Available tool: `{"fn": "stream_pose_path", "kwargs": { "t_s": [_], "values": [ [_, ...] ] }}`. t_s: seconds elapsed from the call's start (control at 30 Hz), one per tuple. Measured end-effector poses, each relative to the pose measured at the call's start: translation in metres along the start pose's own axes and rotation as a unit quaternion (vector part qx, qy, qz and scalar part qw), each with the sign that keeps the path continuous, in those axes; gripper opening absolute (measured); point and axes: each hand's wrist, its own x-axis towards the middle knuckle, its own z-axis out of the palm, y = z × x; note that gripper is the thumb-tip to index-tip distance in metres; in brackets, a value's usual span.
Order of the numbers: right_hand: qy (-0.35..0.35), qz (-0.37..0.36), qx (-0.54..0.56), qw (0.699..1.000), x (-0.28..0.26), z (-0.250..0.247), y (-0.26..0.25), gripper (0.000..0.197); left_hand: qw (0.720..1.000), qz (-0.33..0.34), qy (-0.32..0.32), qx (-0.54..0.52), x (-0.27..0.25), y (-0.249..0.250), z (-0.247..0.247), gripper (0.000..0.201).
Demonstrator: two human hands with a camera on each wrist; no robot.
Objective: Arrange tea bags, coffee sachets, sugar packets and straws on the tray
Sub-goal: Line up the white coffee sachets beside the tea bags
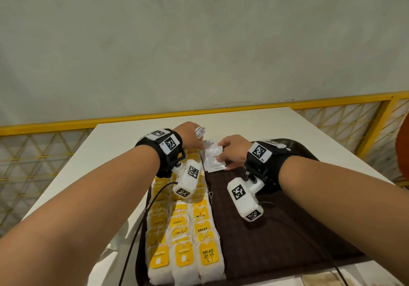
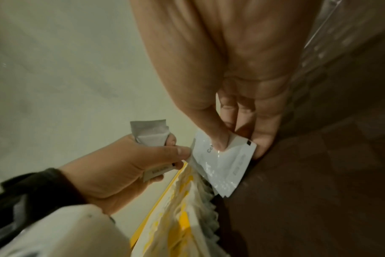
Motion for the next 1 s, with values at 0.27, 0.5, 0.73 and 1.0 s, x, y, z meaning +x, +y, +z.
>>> {"fn": "stream_pose_path", "kwargs": {
  "t_s": [0.27,0.5,0.73,1.0],
  "values": [
    [0.0,0.006,-0.049,0.999,0.006,0.005,0.001,0.027,0.998,0.01,-0.009,0.054,0.008,0.005,0.003,0.02],
    [0.031,-0.006,-0.029,0.999,0.011,0.006,0.007,0.033,0.996,0.014,-0.012,0.085,0.011,0.007,0.008,0.025],
    [0.054,-0.014,-0.031,0.998,0.014,0.01,0.007,0.032,0.996,0.009,0.004,0.085,0.014,0.002,0.007,0.023],
    [0.065,-0.037,-0.086,0.994,0.014,0.015,0.011,0.032,0.992,-0.002,0.005,0.13,0.017,0.007,0.008,0.011]
  ]
}}
